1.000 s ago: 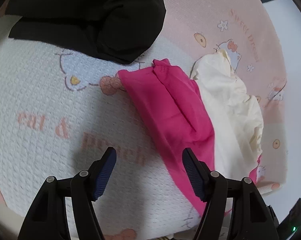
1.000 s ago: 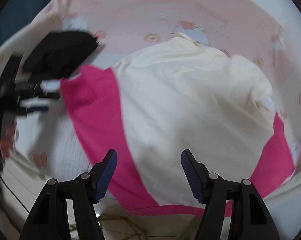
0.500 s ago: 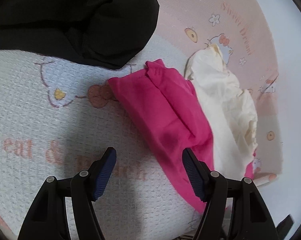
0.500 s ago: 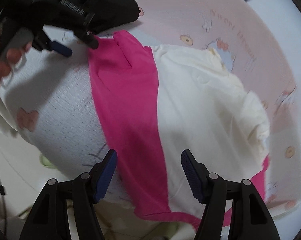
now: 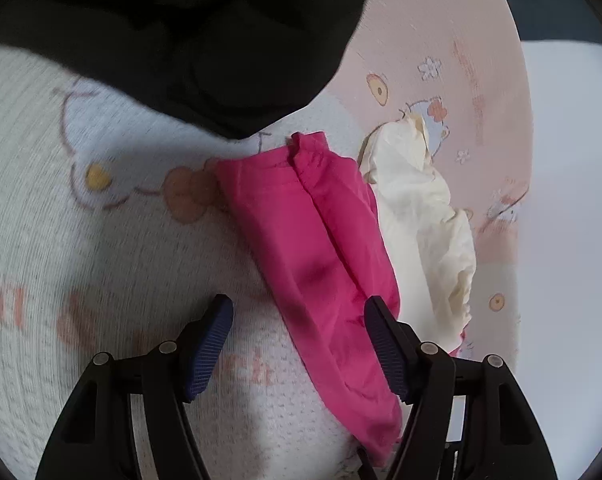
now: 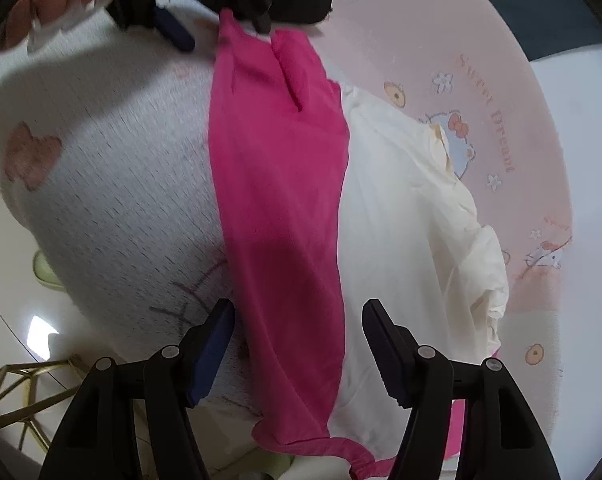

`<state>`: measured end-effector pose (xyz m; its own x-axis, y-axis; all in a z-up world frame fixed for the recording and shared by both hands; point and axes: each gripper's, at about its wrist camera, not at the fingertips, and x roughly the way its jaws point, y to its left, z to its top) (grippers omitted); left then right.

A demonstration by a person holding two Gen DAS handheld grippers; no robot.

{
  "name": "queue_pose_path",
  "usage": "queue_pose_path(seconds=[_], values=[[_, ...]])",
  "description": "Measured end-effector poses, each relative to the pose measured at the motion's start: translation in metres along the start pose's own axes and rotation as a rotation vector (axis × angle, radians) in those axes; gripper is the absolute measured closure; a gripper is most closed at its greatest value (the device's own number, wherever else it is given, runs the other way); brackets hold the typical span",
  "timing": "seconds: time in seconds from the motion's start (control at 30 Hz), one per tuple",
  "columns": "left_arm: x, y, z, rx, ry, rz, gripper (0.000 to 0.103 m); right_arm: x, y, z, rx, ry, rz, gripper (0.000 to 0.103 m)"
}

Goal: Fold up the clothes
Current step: 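Fold the garment lengthwise with the right gripper toward the left gripper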

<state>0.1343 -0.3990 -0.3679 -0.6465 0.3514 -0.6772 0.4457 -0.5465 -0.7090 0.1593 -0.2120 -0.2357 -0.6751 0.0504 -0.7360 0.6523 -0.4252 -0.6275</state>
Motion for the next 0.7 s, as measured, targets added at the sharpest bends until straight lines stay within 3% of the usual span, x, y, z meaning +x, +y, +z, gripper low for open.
queue_pose_path(seconds=[0.13,0.3,0.57,0.7], values=[[0.008,-0.007,0.013,0.049,0.016,0.027,0.037,0.004,0.0,0.004,0.014,0.009,-0.029,0.037],[0.016,-0.011,0.025,0.075,0.009,0.036,0.037,0.011,0.009,0.015,-0.055,-0.004,-0.144,0.038],[0.016,-0.002,0.022,0.042,-0.039,-0.035,0.037,0.021,0.031,0.026,-0.194,-0.059,-0.34,0.038],[0.016,-0.004,0.017,0.071,-0.053,-0.026,0.037,0.023,0.03,0.025,-0.177,-0.06,-0.317,0.045]])
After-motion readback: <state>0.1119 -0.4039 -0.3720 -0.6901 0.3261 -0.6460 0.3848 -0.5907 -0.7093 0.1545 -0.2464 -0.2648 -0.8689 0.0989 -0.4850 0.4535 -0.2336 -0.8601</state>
